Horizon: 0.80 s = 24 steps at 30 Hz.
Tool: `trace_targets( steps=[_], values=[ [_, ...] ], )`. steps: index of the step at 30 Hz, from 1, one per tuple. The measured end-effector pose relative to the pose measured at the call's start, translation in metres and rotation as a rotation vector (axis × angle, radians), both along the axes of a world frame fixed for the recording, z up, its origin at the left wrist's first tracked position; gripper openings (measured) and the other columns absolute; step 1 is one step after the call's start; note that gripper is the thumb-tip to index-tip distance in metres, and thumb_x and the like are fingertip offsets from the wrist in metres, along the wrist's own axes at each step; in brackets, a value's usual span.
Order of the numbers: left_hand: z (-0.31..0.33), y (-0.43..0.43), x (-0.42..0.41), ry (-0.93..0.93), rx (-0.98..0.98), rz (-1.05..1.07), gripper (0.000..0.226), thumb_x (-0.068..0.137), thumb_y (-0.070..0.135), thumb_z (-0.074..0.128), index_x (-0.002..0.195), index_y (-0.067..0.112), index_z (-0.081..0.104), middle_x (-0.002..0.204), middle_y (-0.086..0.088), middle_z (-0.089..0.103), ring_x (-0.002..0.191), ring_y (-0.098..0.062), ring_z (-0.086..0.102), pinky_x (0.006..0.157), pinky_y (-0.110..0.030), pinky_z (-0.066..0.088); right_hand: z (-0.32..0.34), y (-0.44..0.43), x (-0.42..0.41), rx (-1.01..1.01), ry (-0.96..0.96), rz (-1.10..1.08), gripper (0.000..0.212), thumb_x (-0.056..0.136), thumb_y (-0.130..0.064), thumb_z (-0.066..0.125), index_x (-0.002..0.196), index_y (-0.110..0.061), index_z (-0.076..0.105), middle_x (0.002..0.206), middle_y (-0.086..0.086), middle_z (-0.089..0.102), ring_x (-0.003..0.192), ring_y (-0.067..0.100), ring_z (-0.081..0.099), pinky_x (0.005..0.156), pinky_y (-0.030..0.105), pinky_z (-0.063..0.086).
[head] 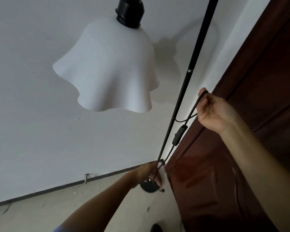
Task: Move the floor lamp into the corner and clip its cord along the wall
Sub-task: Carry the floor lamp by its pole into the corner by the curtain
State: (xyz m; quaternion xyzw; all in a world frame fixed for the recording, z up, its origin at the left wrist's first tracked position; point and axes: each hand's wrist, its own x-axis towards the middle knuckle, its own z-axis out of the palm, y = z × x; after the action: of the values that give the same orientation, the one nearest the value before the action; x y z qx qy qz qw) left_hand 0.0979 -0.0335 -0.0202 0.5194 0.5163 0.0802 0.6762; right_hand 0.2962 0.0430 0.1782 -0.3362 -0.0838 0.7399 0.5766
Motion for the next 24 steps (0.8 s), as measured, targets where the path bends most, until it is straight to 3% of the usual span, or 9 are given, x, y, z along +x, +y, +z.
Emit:
trace_targets(
  steps=[2,5,9,11,15,18,21,24],
  values=[
    [-0.012,-0.008,-0.024,0.075,0.053,0.023,0.042,0.098,0.032,0.026,0.072,0.025,0.058,0.076,0.003,0.072,0.079,-0.01,0.062,0.072,-0.024,0.042,0.002,0.003,0.01,0.005,0.038,-0.023,0.046,0.1,-0.016,0.05,0.062,-0.001,0.072,0.058,0.0,0.068,0.043,0.007,0.064,0.04,0.015,0.05],
    [-0.041,-0.025,-0.067,0.221,0.086,0.11,0.043,0.097,0.028,0.03,0.062,0.019,0.053,0.067,-0.016,0.07,0.073,-0.024,0.063,0.079,-0.034,0.048,0.002,0.008,0.021,0.005,0.07,-0.087,0.039,0.1,-0.016,0.05,0.067,-0.003,0.069,0.055,-0.001,0.065,0.041,0.006,0.062,0.039,0.014,0.048],
    [-0.059,-0.046,-0.116,0.387,0.127,0.263,0.038,0.081,0.032,0.049,0.085,-0.001,0.067,0.048,-0.01,0.049,0.052,-0.022,0.05,0.063,-0.031,0.043,-0.013,0.014,0.031,-0.017,-0.034,-0.133,0.007,0.086,-0.011,0.056,0.079,-0.013,0.058,0.044,-0.007,0.056,0.037,0.002,0.05,0.039,0.012,0.041],
    [-0.057,-0.05,-0.128,0.377,0.108,0.444,0.035,0.081,0.034,0.056,0.064,0.003,0.055,0.047,-0.007,0.037,0.045,-0.02,0.037,0.058,-0.033,0.035,-0.032,0.013,0.032,-0.039,-0.134,-0.06,0.015,0.094,-0.017,0.05,0.08,-0.017,0.057,0.04,-0.009,0.047,0.036,0.002,0.043,0.039,0.012,0.036],
    [-0.048,-0.044,-0.137,0.427,0.163,0.512,0.043,0.087,0.027,0.058,0.053,0.015,0.035,0.051,-0.003,0.026,0.045,-0.017,0.029,0.056,-0.029,0.037,-0.097,0.0,0.019,-0.182,-0.551,0.078,0.029,0.102,-0.027,0.04,0.08,-0.017,0.056,0.037,-0.008,0.043,0.031,0.004,0.041,0.039,0.014,0.036],
    [-0.036,-0.036,-0.138,0.428,0.271,0.446,0.05,0.091,0.031,0.055,0.051,0.02,0.026,0.049,0.003,0.022,0.046,-0.016,0.022,0.053,-0.03,0.022,-0.158,-0.017,0.012,-0.3,-0.98,0.174,0.029,0.102,-0.023,0.043,0.082,-0.01,0.061,0.042,-0.003,0.055,0.041,0.013,0.052,0.047,0.022,0.042],
    [-0.019,-0.027,-0.139,0.395,0.359,0.343,0.05,0.094,0.033,0.051,0.049,0.017,0.035,0.043,0.009,0.03,0.041,-0.01,0.026,0.048,-0.027,0.023,-0.2,-0.037,0.019,-0.313,-1.32,0.444,0.028,0.099,-0.028,0.047,0.091,-0.005,0.06,0.056,0.006,0.062,0.052,0.02,0.057,0.056,0.027,0.044],
    [0.001,-0.02,-0.142,0.362,0.392,0.229,0.045,0.095,0.03,0.048,0.053,0.016,0.052,0.045,0.007,0.04,0.042,-0.008,0.036,0.046,-0.024,0.03,-0.215,-0.05,0.021,-0.278,-1.738,0.849,0.036,0.094,-0.043,0.05,0.077,-0.011,0.051,0.059,0.009,0.06,0.05,0.02,0.054,0.051,0.022,0.043]
  ],
)
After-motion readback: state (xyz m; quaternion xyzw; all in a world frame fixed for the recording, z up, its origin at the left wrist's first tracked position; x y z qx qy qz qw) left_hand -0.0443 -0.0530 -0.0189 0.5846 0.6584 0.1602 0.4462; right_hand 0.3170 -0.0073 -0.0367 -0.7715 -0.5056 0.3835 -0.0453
